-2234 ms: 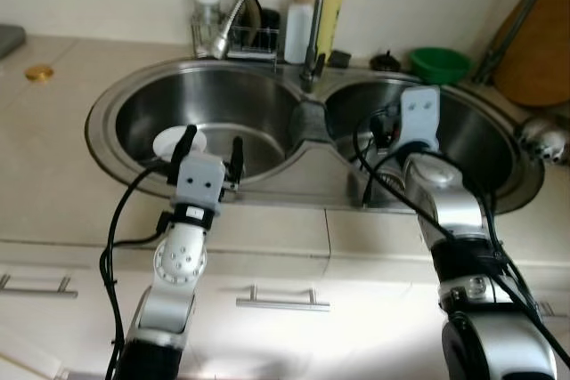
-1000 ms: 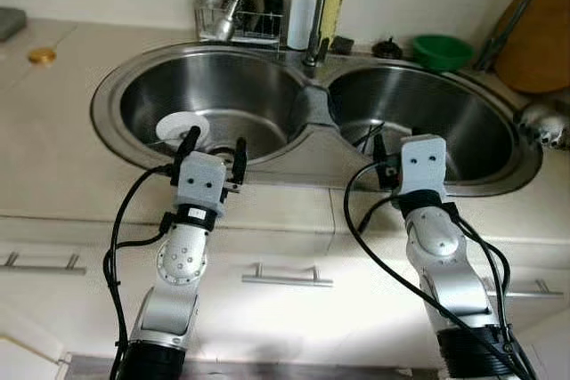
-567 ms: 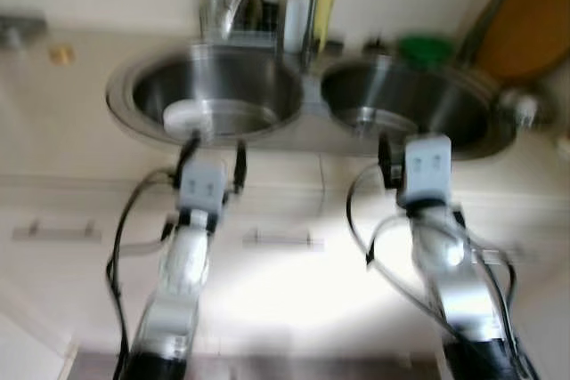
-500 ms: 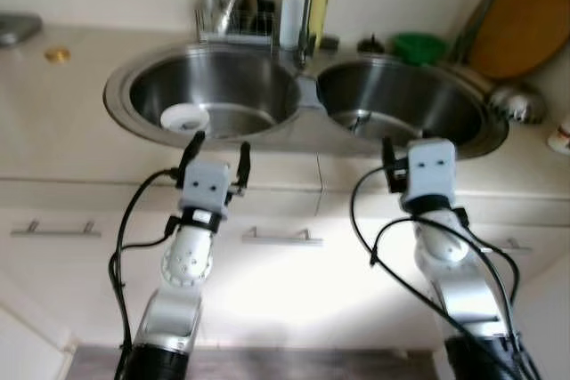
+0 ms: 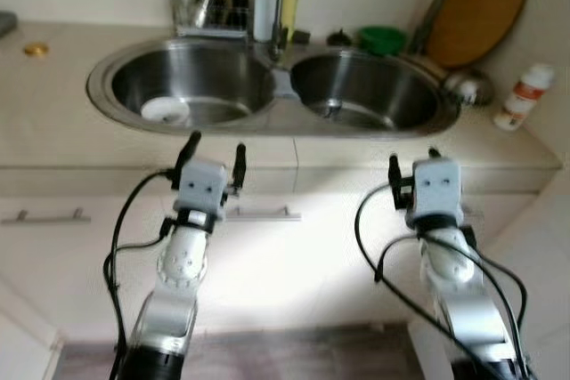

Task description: Kitchen organization

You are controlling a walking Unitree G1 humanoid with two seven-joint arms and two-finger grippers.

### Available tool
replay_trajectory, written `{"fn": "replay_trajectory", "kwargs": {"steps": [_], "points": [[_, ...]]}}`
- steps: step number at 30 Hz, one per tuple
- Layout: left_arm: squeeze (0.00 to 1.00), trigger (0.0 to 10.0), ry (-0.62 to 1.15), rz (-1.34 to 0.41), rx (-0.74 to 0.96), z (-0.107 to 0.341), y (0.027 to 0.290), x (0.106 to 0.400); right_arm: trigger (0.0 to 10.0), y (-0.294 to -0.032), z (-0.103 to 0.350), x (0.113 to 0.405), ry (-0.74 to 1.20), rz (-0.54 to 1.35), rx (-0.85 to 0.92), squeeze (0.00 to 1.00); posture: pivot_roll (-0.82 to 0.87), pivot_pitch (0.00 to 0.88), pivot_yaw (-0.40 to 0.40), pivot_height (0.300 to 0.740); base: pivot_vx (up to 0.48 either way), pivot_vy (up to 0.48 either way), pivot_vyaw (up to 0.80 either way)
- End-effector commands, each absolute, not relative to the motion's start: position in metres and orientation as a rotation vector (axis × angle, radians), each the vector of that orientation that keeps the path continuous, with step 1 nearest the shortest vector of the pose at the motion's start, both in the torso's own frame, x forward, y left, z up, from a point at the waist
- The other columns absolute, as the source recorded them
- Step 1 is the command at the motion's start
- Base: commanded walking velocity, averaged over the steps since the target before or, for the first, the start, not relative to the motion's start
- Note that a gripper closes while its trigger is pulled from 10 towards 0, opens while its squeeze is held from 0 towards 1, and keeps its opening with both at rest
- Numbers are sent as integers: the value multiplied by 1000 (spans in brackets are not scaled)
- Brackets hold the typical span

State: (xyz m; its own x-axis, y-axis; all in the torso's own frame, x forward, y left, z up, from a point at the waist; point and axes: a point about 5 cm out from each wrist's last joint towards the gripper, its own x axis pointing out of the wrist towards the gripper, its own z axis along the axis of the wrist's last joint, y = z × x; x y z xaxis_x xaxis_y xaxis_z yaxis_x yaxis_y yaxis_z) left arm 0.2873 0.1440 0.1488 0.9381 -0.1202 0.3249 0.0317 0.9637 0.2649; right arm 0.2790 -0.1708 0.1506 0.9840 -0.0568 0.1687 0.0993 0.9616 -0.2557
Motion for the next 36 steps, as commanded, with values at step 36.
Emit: {"fn": "replay_trajectory", "kwargs": {"steps": [36], "points": [[0,10000,-345,-105,253,150,139,289,10000,-179,151,267,-128,-117,-298,0,69,0,-80,740,-204,0,0]]}}
